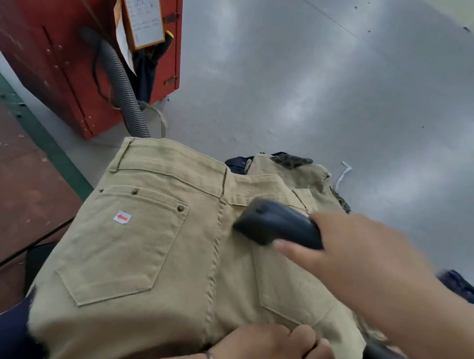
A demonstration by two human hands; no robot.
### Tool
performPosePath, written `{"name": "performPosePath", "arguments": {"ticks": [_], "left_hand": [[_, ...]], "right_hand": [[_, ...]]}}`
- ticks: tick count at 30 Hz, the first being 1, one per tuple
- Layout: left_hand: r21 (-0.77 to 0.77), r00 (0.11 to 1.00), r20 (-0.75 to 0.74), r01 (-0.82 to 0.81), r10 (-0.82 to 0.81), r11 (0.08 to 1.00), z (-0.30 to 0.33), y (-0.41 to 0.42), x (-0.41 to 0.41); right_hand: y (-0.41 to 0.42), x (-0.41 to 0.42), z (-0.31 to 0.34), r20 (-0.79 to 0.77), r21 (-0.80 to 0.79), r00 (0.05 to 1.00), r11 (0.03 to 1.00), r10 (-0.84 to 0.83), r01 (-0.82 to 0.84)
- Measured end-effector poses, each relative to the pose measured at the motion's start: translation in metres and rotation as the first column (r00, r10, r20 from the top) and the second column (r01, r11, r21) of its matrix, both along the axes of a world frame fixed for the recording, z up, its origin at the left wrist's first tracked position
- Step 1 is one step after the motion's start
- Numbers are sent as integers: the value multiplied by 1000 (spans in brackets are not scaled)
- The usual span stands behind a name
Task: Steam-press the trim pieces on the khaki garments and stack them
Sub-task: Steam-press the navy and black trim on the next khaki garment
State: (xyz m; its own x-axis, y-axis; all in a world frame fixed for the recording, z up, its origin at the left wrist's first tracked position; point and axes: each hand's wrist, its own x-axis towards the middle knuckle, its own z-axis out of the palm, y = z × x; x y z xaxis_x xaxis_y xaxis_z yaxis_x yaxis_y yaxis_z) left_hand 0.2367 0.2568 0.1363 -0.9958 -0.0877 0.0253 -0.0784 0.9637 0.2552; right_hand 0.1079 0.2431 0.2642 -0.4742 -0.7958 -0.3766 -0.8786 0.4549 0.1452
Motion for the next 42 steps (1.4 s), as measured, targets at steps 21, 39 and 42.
{"name": "performPosePath", "arguments": {"ticks": [21, 39, 42], "left_hand": [[-18, 1000, -20, 5, -5, 1000, -2, 4, -2], [20, 1000, 8, 26, -26, 999, 4, 3, 4], [24, 1000, 5, -25, 25, 999, 3, 3, 3]], "right_hand": [[30, -17, 20, -29, 156, 989, 978, 147, -141], [-37, -39, 58, 177, -89, 984, 996, 22, -6], [-12, -31, 58, 42, 47, 991, 990, 129, -131]]}}
